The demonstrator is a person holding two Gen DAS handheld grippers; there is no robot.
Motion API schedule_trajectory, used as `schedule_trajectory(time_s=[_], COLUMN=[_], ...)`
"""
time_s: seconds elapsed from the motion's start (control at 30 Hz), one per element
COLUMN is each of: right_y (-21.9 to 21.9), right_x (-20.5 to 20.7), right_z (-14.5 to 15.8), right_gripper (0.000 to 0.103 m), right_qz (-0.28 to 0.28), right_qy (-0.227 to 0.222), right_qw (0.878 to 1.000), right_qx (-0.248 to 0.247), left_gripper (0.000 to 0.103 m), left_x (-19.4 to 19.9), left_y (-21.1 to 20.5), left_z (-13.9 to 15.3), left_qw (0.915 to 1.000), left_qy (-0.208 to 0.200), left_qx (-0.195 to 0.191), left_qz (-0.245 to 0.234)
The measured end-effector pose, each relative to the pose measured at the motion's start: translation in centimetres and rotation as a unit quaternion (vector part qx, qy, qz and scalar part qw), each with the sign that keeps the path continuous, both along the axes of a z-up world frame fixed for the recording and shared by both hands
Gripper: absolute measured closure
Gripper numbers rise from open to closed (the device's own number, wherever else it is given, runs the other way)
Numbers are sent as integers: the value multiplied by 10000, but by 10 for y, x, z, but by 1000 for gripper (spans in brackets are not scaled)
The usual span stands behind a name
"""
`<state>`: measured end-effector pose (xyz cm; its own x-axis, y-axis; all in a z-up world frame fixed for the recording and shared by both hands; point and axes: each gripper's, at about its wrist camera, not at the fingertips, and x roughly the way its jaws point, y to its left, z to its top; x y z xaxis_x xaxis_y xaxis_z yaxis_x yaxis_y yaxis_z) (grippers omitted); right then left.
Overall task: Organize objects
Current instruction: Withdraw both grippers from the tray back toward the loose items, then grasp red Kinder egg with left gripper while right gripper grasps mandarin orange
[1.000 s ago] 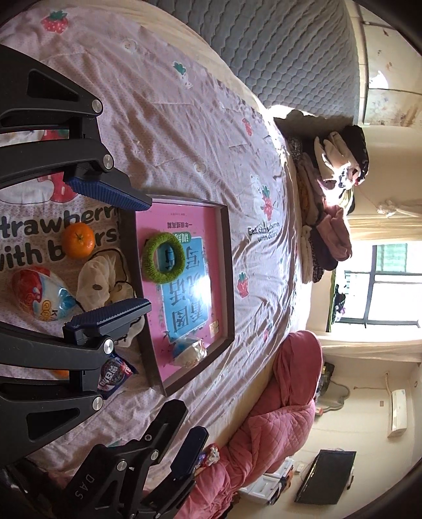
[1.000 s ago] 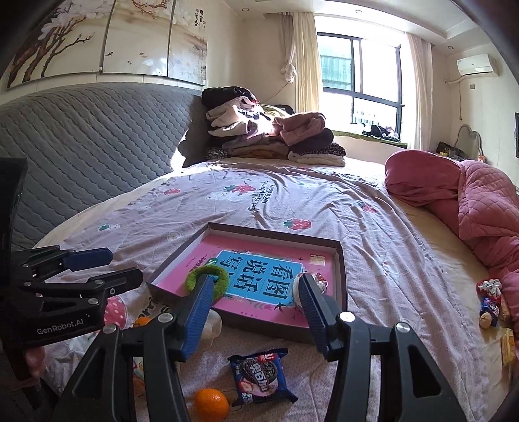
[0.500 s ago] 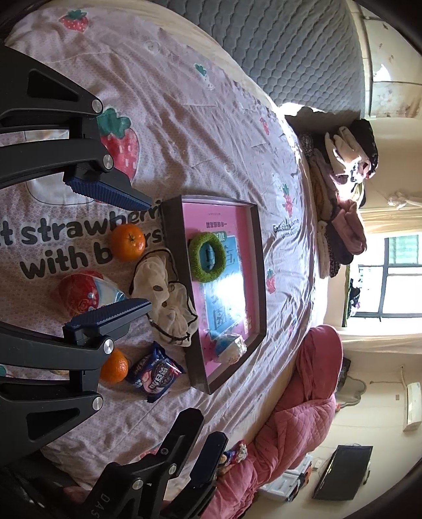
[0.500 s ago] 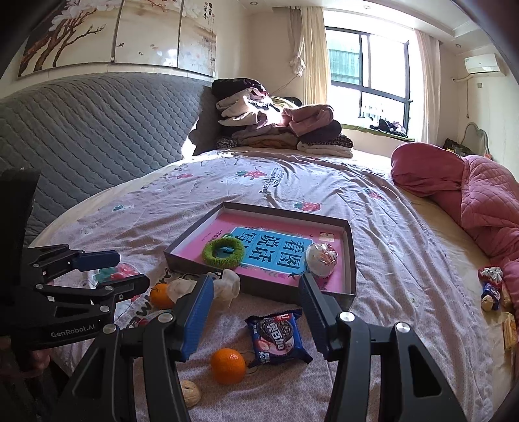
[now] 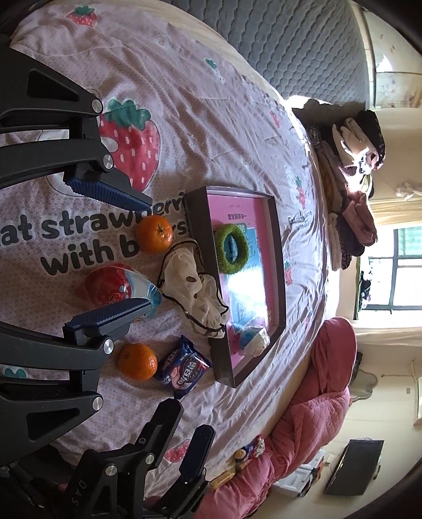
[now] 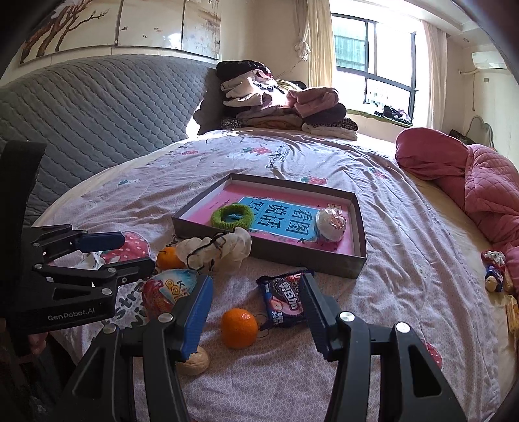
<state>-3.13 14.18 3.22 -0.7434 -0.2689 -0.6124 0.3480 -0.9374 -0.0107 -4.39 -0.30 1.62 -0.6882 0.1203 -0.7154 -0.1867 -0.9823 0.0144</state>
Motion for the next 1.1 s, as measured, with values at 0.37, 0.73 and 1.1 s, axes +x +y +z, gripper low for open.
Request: schedule_trajectory(time_s=[0.37,0.73,1.1], right_y=[-4,-8,-10], right_x=[0,-5,-13], right_z=[-19,-37,-49], right_gripper=[49,49,51], right_qz=[101,264,367], right_qy=[-296,-589,-784], right_qw=[9995,9978,9962], right_qx=[100,145,36], left_gripper=[45,45,45], left_x=[4,0,-5], left_y=[7,11,10], left_z=[-7,-20,-28], left_qw=[9997,9991,9985], left_qy=[-137,-279,-339], left_qx=[50,79,219], left_qz=[-193,-299,-361])
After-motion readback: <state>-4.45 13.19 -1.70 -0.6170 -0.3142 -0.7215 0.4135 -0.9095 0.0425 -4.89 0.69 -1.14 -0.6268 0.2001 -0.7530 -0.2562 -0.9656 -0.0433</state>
